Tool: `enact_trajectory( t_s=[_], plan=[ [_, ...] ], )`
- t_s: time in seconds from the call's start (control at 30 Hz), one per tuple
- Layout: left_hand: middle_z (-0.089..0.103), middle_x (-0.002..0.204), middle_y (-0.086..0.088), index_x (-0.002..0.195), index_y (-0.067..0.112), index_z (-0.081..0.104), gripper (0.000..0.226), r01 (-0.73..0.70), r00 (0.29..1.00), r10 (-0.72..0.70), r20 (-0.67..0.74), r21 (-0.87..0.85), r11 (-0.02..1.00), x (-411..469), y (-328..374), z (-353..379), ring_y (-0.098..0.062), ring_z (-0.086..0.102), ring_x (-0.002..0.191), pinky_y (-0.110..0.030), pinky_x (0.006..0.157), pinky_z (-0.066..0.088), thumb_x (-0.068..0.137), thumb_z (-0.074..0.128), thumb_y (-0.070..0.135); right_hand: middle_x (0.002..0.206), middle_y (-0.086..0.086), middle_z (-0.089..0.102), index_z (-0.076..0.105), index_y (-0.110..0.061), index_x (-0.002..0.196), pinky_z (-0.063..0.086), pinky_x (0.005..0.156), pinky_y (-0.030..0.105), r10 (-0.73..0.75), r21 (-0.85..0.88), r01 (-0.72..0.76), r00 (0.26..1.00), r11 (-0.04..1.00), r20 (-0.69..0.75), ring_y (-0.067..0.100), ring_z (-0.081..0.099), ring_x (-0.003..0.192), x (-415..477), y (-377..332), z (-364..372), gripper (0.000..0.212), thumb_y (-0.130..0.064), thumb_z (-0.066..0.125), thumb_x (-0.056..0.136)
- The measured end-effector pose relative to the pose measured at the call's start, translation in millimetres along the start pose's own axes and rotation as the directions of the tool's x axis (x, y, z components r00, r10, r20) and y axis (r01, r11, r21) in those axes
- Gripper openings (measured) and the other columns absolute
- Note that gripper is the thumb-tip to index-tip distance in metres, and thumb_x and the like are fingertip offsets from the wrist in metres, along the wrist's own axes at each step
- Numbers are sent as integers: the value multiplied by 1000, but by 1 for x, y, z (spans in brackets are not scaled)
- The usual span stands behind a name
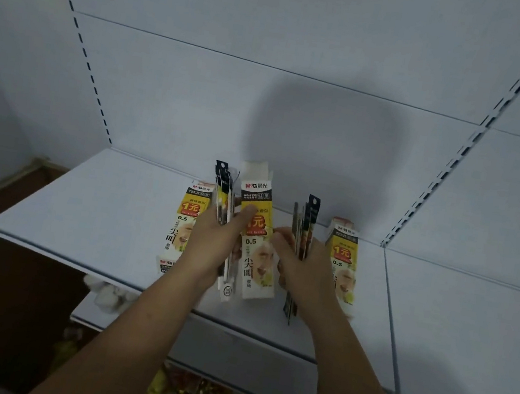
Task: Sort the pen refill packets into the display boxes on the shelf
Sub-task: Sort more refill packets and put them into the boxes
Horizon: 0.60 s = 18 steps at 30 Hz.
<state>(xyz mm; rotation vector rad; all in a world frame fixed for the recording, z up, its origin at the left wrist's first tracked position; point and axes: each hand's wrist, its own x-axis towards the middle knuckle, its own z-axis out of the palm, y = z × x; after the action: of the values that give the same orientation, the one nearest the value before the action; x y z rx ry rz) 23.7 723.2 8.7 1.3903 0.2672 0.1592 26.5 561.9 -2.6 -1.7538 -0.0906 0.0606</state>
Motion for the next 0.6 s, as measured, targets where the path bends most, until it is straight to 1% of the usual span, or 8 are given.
enact_trajectory(
  t_s=[0.07, 0.17, 0.23, 0.3, 0.37, 0.43, 0.5, 0.6],
  plan=[
    [69, 65, 9, 120, 11, 69, 27, -39, 999, 39, 28, 24, 999, -3, 6, -1, -7, 61, 50, -22, 48, 47, 99, 72, 28, 63, -5, 58, 63, -8, 103, 40, 46, 27, 87, 147, -84, 996, 986, -18, 15, 49, 51, 1, -6, -2, 29, -37, 60, 104],
    [76, 83, 6, 126, 25, 70, 31, -90, 991, 87, 104, 17, 996, -9, 11, -4, -3, 65, 58, -21, 54, 50, 96, 75, 23, 61, 8, 52, 56, 4, 105, 35, 43, 25, 154, 327, -143, 988, 934, -8, 17, 42, 45, 4, -22, -6, 47, -42, 53, 98],
    [79, 102, 0, 130, 30, 68, 38, -111, 985, 105, 140, 34, 993, -10, 11, -7, -4, 66, 64, -24, 57, 51, 93, 78, 23, 58, 10, 50, 59, 1, 98, 34, 44, 25, 122, 374, -111, 993, 921, -6, 20, 40, 45, 3, -35, -10, 40, -38, 50, 97],
    [79, 113, 0, 131, 30, 67, 41, -125, 979, 119, 163, 28, 992, -11, 12, -8, -6, 69, 70, -26, 59, 50, 93, 78, 20, 61, 9, 56, 59, -1, 91, 39, 44, 27, 58, 369, -36, 997, 929, -49, 21, 44, 46, -1, -50, -14, 31, -28, 50, 105],
    [79, 116, 3, 127, 31, 67, 40, -148, 973, 144, 180, 8, 989, -14, 16, -6, -7, 70, 71, -28, 59, 50, 93, 77, 14, 63, 8, 60, 59, 0, 86, 46, 44, 31, -22, 309, 53, 995, 950, -102, 22, 49, 46, -3, -62, -18, 34, -24, 50, 108],
    [79, 114, 2, 123, 33, 69, 40, -187, 960, 184, 212, -7, 982, -15, 20, -4, -11, 67, 67, -30, 57, 48, 94, 74, 6, 60, 14, 61, 64, -1, 80, 51, 46, 34, -111, 209, 139, 984, 968, -141, 25, 55, 46, -2, -70, -21, 41, -26, 50, 110],
    [79, 113, -2, 125, 30, 70, 41, -224, 944, 214, 251, 9, 975, -13, 21, -4, -17, 65, 68, -32, 58, 46, 94, 73, 3, 58, 17, 64, 68, -2, 79, 54, 49, 34, -170, 129, 191, 972, 973, -161, 27, 59, 46, -4, -77, -23, 45, -28, 50, 110],
    [80, 106, -4, 129, 24, 69, 41, -221, 936, 209, 283, 10, 975, -12, 19, -5, -20, 61, 65, -36, 59, 45, 93, 74, 4, 59, 11, 68, 71, 2, 82, 53, 47, 30, -189, 84, 207, 964, 975, -188, 21, 62, 48, -6, -82, -24, 46, -28, 51, 110]
  ],
)
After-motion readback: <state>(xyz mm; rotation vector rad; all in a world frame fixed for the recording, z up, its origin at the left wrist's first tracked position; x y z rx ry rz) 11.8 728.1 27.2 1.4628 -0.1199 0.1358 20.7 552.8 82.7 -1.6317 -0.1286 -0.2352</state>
